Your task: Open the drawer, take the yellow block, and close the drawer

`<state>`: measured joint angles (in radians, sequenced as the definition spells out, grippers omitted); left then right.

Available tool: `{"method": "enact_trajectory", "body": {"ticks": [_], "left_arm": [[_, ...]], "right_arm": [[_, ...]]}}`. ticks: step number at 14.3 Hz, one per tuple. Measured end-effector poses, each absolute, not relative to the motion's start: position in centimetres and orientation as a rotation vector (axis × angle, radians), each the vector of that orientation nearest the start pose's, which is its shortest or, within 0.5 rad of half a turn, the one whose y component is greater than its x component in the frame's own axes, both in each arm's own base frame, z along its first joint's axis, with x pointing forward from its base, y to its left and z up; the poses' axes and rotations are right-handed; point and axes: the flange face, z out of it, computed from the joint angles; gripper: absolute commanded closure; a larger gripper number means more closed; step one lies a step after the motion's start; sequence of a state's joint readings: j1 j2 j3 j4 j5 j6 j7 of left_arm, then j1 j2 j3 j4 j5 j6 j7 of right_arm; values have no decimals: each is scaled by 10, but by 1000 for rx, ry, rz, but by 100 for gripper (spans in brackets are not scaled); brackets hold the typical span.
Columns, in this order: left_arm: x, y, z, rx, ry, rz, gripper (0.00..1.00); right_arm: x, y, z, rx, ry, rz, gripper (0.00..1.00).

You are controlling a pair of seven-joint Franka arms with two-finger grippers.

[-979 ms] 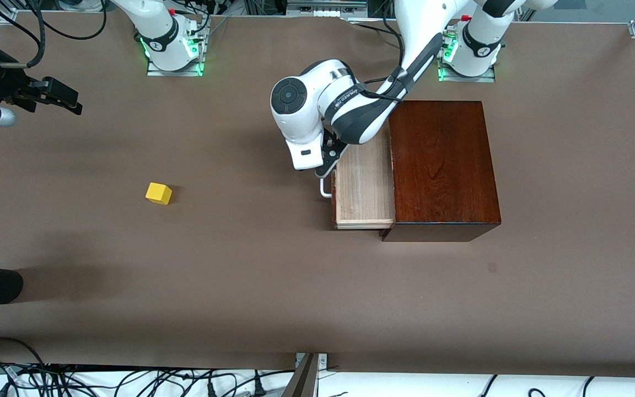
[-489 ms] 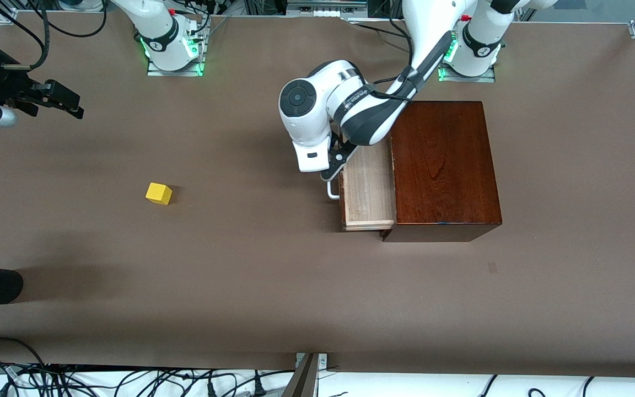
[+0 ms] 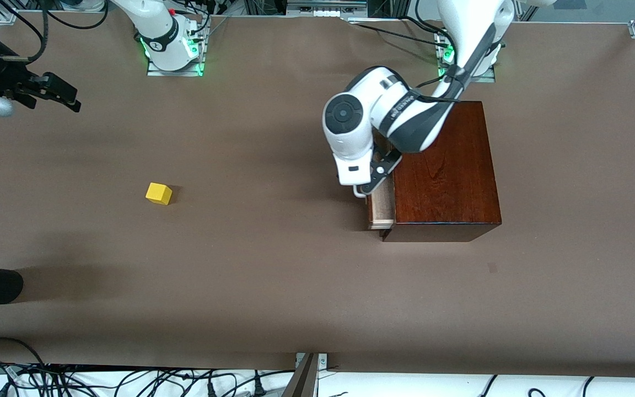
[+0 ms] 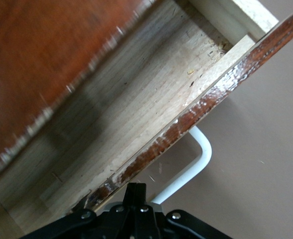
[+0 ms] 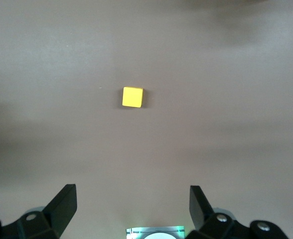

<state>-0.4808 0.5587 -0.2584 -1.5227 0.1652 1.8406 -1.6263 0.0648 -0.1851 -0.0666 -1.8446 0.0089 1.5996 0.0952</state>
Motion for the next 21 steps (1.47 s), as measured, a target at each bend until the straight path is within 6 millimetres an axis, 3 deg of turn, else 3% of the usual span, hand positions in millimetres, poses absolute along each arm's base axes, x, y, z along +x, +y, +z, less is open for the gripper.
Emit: {"method": "enact_trajectory", "body": {"ticks": [6, 9, 13, 14, 15, 16, 17, 19, 21], "left_arm": [[523, -408, 326, -2674, -1162, 113, 100], [526, -387, 327, -2679, -1118, 129, 100], [527, -381, 343, -2701, -1125, 123, 96], [524, -387, 355, -2725, -1147, 148, 80], [521, -394, 372, -2758, -1189, 199, 54], [518, -399, 396, -2796, -1242, 257, 14], [517, -401, 418, -2829, -1281, 282, 0], [516, -392, 459, -2888, -1273, 266, 0], [518, -365, 491, -2947, -1154, 264, 0]], "right_arm": [[498, -7, 605, -3118, 159, 58, 0], [500, -7, 610, -3118, 159, 44, 0], [502, -3, 610, -3121, 150, 64, 0], [503, -3, 614, -3121, 148, 57, 0], [503, -3, 616, -3121, 147, 51, 0], [503, -3, 618, -3121, 147, 49, 0], [503, -3, 619, -3121, 147, 48, 0], [504, -3, 617, -3121, 148, 55, 0], [505, -3, 615, -3122, 149, 62, 0]]}}
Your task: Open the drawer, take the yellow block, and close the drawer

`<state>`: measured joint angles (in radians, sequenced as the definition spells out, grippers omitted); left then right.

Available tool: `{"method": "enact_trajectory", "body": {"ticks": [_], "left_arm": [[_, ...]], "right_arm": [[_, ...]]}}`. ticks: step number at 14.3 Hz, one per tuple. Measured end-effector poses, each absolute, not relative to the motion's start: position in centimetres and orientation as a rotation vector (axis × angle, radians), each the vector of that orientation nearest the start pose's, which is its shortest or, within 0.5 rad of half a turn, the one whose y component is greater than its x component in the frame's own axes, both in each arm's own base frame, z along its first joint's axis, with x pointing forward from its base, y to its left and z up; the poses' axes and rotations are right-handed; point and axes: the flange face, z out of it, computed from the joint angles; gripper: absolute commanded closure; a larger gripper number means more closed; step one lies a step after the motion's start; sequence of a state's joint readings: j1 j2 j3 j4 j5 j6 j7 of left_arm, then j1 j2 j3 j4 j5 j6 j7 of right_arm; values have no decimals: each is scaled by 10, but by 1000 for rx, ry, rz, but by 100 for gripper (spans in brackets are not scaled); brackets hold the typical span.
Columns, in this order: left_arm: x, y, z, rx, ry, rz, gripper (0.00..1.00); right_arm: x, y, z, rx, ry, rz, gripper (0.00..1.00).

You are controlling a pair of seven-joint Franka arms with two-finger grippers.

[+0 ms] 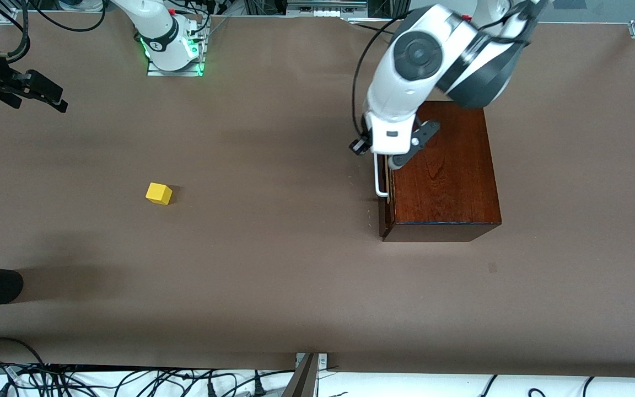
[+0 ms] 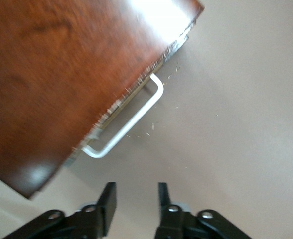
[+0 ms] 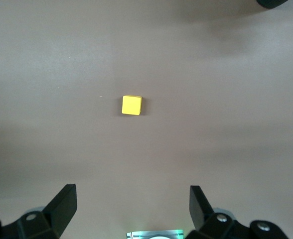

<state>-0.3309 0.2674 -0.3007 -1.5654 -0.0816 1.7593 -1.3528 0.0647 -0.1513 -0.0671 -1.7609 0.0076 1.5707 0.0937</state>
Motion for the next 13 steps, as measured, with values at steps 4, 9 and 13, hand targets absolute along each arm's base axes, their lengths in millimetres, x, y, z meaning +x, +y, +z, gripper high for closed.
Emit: {"method": "enact_trajectory", "body": {"ticks": [4, 9, 13], "left_arm": [[533, -275, 541, -3023, -907, 263, 0], [535, -162, 590, -3109, -564, 258, 0], [541, -84, 596, -3157, -342, 239, 0]], "right_arm": [[505, -3, 614, -3122, 149, 70, 0], [505, -2, 613, -3122, 148, 74, 0], [504, -2, 614, -3122, 146, 84, 0]]}}
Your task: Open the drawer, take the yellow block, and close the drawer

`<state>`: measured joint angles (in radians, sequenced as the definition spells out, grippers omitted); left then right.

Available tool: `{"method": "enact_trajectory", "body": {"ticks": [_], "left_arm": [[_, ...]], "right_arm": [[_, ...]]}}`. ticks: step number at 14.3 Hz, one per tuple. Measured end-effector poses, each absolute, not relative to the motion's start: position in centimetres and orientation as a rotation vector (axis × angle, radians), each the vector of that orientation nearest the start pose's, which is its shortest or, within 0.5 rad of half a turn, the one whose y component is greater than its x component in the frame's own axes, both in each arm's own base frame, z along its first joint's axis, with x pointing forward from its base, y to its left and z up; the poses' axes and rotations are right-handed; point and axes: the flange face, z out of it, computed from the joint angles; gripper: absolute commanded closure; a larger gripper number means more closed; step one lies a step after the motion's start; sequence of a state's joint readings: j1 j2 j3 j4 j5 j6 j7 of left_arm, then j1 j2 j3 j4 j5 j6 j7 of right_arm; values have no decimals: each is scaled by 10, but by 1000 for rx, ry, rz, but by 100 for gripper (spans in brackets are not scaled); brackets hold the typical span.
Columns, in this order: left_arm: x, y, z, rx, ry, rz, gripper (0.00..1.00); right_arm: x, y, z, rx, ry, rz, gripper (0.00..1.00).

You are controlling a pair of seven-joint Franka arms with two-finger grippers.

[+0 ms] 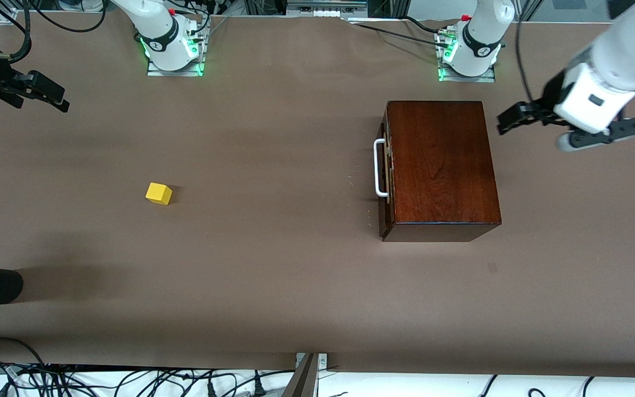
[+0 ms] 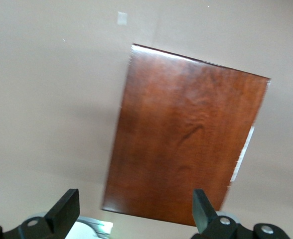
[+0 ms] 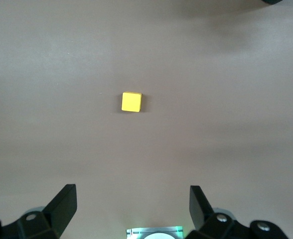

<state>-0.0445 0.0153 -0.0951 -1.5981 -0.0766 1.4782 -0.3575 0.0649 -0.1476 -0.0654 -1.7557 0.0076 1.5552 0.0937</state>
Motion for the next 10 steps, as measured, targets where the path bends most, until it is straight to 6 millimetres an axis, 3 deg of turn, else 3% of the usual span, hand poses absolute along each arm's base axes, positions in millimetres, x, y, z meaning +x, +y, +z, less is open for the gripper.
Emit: {"method": "enact_trajectory", "body": {"ticks": [3, 10], "left_arm": [[542, -60, 598, -3138, -179, 209, 0], [545, -46, 603, -3146, -105, 157, 0]], "right_arm": [[503, -2, 616, -3122, 146, 99, 0], [506, -2, 615, -3123, 146, 107, 0]]}}
